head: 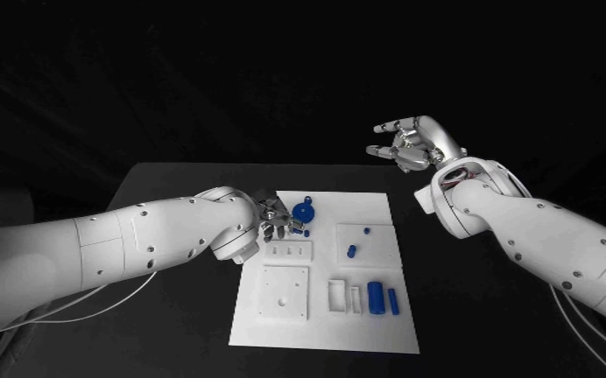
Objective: Assemble the parts on the task board
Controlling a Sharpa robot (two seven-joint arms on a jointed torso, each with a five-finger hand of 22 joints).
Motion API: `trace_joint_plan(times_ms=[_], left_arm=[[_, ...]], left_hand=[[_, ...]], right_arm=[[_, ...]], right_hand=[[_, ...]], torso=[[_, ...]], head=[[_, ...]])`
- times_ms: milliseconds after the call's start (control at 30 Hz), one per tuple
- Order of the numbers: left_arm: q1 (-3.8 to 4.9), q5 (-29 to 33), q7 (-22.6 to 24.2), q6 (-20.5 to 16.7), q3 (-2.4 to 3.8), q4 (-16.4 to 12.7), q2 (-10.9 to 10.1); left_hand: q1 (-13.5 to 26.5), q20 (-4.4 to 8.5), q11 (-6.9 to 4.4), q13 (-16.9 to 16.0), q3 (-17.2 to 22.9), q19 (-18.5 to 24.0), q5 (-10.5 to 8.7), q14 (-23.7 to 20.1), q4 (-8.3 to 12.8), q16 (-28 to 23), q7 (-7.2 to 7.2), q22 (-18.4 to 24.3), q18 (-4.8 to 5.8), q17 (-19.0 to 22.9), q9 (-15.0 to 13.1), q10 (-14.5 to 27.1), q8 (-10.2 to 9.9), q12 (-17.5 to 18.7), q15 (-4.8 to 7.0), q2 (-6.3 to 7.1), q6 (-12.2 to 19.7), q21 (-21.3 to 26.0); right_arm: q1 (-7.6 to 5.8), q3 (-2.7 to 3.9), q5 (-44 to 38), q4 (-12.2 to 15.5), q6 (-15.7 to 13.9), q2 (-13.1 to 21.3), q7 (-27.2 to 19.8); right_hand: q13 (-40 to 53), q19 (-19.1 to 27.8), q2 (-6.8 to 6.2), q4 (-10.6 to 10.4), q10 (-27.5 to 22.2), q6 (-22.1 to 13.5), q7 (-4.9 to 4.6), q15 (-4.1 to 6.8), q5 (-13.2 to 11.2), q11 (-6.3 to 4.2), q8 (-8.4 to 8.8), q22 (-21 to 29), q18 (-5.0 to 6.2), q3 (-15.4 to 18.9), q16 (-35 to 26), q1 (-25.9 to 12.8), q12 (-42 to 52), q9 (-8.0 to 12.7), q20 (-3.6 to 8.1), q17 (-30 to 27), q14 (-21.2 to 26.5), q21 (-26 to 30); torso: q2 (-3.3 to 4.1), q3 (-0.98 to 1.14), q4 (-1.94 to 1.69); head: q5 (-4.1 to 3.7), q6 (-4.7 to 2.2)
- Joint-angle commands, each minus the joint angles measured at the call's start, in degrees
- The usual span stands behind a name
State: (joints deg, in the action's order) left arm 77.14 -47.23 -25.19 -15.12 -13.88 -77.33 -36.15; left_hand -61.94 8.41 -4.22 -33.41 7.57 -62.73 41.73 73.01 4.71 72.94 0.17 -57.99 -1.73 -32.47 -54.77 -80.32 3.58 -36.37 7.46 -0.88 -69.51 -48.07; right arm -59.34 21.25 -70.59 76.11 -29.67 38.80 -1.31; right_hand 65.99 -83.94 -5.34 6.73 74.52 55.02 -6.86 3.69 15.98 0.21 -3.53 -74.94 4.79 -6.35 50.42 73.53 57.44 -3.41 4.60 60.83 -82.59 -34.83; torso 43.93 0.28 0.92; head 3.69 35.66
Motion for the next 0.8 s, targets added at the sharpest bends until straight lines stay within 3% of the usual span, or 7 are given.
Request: trace_joint_plan(times_ms=[33,133,367,600,700,733,800], left_arm=[[-0.29,-4.87,-2.8,-1.01,0.02,0.27,0.57],[-0.71,-6.11,-3.37,-0.77,0.02,0.52,0.98],[-1.91,-7.16,-3.87,-0.34,0.03,1.38,1.58],[-2.6,-7.31,-4.18,-0.01,0.03,2.25,1.8],[-2.88,-7.52,-4.25,-0.36,0.03,2.58,1.83],[-2.99,-7.69,-4.24,-0.52,0.02,2.66,1.83],[-3.17,-7.92,-4.22,-0.74,0.02,2.74,1.82]], left_hand=[[0.25,0.03,-0.76,-0.18,8.79,-0.48,0.69,0.58,9.09,-0.14,-0.89,-0.73,-0.31,-0.41,-0.5,-1.2,0.29,0.29,-0.01,-0.03,-1.39,0.56],[0.44,0.06,-0.78,-0.3,8.9,-0.67,1.09,0.7,9.25,-0.05,-0.92,-1.35,-0.31,-0.76,-0.74,-1.26,0.3,0.29,0.01,0.0,-1.42,0.9],[0.53,0.07,-0.75,-0.38,9.02,-0.89,1.37,0.76,9.37,-0.15,-0.94,-1.95,-0.31,-0.8,-1.09,-1.32,0.33,0.32,0.02,-0.01,-1.46,1.36],[0.74,0.09,-0.74,-0.5,9.1,-1.42,1.42,0.86,9.56,-0.26,-0.95,-3.56,-0.25,-1.08,-1.34,-1.44,0.29,0.44,0.03,-0.06,-1.47,2.71],[0.74,0.09,-0.74,-0.5,9.1,-1.42,1.42,0.86,9.56,-0.26,-0.95,-3.56,-0.25,-1.08,-1.34,-1.44,0.29,0.44,0.03,-0.06,-1.47,2.71],[0.82,0.05,-0.69,-0.52,9.09,-2.02,1.44,0.88,9.61,-0.4,-0.95,-5.4,-0.19,-1.07,-1.33,-1.51,0.27,0.56,0.0,-0.11,-1.47,4.21],[0.86,0.01,-0.64,-0.49,9.08,-2.23,1.45,0.81,9.66,-0.59,-0.97,-6.28,-0.19,-0.88,-1.31,-1.55,0.3,0.66,-0.05,-0.09,-1.55,5.03]], right_arm=[[-0.29,0.07,1.36,-0.34,-0.03,-0.6,-1.04],[-0.53,0.11,1.27,-0.44,0.16,-1.14,-0.87],[-0.79,0.14,1.21,-0.68,0.22,-1.86,-0.57],[-0.87,0.14,1.27,-1.12,0.25,-2.15,-0.53],[-0.98,0.14,1.66,-1.51,0.12,-2.34,-0.87],[-1.04,0.14,1.86,-1.67,0.11,-2.42,-1.0],[-1.17,0.14,2.28,-1.98,0.12,-2.56,-1.21]], right_hand=[[-0.07,-0.77,0.23,0.41,-0.54,0.34,0.05,0.08,0.37,0.05,0.07,-4.11,0.54,-0.14,-0.27,-0.15,0.25,-0.08,0.16,0.07,-0.37,0.31],[-0.05,-0.79,0.16,0.86,-0.53,0.46,0.06,0.09,0.27,0.02,0.06,-4.12,0.53,-0.24,-0.23,0.29,0.31,-0.08,0.16,0.15,-0.4,0.34],[-0.05,-0.79,0.16,0.86,-0.53,0.46,0.06,0.09,0.27,0.02,0.06,-4.12,0.53,-0.24,-0.23,0.29,0.31,-0.08,0.16,0.15,-0.4,0.34],[-0.4,-0.93,0.6,1.87,-0.76,0.63,0.07,0.09,0.57,0.03,0.06,-4.12,0.52,-0.09,-0.69,-0.36,0.13,-0.09,0.18,0.33,-0.4,0.97],[-3.2,-0.57,0.66,2.14,-1.6,0.52,0.09,0.14,0.67,-0.08,0.08,-3.27,0.72,-0.17,-3.36,-0.38,-2.88,-0.08,0.2,-1.7,-0.02,4.76],[-3.8,-0.53,0.64,2.24,-1.7,0.49,0.09,0.15,0.67,-0.11,0.09,-3.12,0.71,-0.22,-3.9,-0.36,-3.43,-0.07,0.22,-2.19,0.02,5.42],[-8.22,-0.01,0.8,2.76,-3.0,0.28,0.09,0.25,0.5,-0.22,0.08,-1.63,0.88,-0.42,-6.8,-0.2,-7.93,-0.07,0.26,-4.85,0.5,10.97]], torso=[[-0.14,0.09,-0.1],[-0.13,0.13,-0.08],[-0.12,-0.04,0.02],[-0.15,-0.01,-0.06],[-0.17,-0.03,-0.08],[-0.18,-0.03,-0.06],[-0.17,-0.01,-0.02]], head=[[0.38,0.58],[0.26,0.84],[0.59,1.15],[0.42,1.59],[0.27,1.73],[0.28,1.76],[0.3,1.84]])
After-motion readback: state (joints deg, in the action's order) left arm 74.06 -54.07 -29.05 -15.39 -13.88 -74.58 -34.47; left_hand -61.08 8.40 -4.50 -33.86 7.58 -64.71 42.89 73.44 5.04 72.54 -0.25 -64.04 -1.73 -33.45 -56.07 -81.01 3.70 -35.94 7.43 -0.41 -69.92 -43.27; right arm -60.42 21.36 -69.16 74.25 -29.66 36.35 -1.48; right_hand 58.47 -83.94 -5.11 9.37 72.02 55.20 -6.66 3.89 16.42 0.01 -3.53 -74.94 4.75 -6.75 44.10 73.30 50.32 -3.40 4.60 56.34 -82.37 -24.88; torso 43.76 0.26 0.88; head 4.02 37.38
